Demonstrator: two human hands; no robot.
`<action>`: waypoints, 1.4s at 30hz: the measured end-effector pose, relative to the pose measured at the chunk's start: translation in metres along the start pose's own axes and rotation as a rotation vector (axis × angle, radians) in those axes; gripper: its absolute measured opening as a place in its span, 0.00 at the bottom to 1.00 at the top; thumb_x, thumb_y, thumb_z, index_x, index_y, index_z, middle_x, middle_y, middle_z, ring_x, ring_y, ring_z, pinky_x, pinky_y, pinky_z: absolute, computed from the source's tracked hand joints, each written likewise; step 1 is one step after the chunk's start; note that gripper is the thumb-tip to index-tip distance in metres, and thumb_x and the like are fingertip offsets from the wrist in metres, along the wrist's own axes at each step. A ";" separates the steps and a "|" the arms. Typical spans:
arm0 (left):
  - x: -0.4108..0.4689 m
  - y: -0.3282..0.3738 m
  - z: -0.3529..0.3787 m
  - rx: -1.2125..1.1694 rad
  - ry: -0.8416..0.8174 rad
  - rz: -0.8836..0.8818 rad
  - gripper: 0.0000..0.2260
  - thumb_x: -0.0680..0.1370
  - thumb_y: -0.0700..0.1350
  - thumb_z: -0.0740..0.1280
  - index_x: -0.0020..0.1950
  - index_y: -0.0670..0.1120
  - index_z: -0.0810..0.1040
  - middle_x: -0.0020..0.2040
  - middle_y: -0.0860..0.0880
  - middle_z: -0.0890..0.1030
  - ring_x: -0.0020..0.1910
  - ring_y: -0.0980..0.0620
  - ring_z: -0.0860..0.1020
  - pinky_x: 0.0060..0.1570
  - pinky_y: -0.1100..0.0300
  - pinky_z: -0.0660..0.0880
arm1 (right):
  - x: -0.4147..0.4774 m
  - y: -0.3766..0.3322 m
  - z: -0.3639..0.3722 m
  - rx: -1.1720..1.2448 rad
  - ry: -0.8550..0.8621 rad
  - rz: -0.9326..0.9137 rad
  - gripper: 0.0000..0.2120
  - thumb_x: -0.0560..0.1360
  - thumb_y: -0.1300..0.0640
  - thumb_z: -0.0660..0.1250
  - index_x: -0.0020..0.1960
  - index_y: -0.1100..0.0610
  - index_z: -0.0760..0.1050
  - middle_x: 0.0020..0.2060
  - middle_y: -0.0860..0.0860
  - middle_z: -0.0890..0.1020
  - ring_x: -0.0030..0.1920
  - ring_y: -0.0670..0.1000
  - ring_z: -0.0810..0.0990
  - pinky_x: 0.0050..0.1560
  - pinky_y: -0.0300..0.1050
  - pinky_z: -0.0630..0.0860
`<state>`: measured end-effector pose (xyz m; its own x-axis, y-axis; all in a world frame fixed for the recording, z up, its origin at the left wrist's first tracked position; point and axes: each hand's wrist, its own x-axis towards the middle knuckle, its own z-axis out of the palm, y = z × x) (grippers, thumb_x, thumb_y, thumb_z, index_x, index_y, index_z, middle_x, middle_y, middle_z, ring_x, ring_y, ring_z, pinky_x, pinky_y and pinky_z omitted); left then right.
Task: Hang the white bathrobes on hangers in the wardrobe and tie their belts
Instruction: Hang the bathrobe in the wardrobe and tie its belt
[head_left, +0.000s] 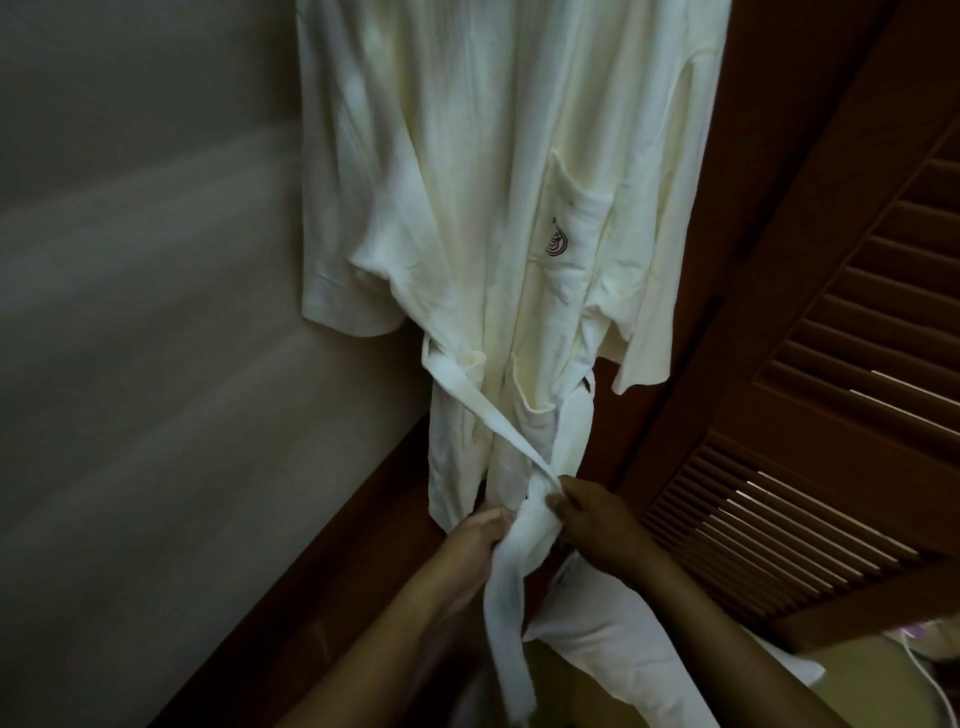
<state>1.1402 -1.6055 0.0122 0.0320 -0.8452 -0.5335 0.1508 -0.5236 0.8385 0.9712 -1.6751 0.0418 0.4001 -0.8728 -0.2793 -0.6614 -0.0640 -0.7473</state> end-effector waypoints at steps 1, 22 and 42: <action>-0.001 0.003 0.001 0.003 -0.033 0.003 0.12 0.85 0.36 0.58 0.48 0.37 0.79 0.39 0.50 0.86 0.44 0.49 0.83 0.45 0.64 0.79 | 0.001 -0.001 0.001 0.011 0.019 0.014 0.11 0.85 0.55 0.59 0.54 0.57 0.79 0.45 0.52 0.82 0.45 0.51 0.81 0.48 0.48 0.76; 0.015 0.043 -0.012 -0.054 0.275 0.097 0.11 0.83 0.45 0.66 0.63 0.45 0.82 0.52 0.46 0.86 0.48 0.50 0.84 0.31 0.66 0.75 | -0.006 0.008 0.039 -0.194 0.095 -0.250 0.16 0.78 0.54 0.70 0.65 0.53 0.79 0.58 0.45 0.77 0.57 0.41 0.73 0.54 0.31 0.66; 0.005 0.024 -0.029 -0.077 -0.064 0.098 0.19 0.78 0.60 0.70 0.66 0.54 0.78 0.65 0.47 0.81 0.62 0.50 0.81 0.64 0.49 0.78 | -0.003 -0.024 0.032 0.512 -0.022 -0.044 0.10 0.75 0.54 0.72 0.56 0.54 0.83 0.49 0.54 0.87 0.50 0.56 0.86 0.56 0.62 0.81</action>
<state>1.1728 -1.6191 0.0266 -0.0127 -0.8982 -0.4395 0.2253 -0.4308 0.8739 1.0061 -1.6551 0.0412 0.4374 -0.8639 -0.2496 -0.2503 0.1496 -0.9565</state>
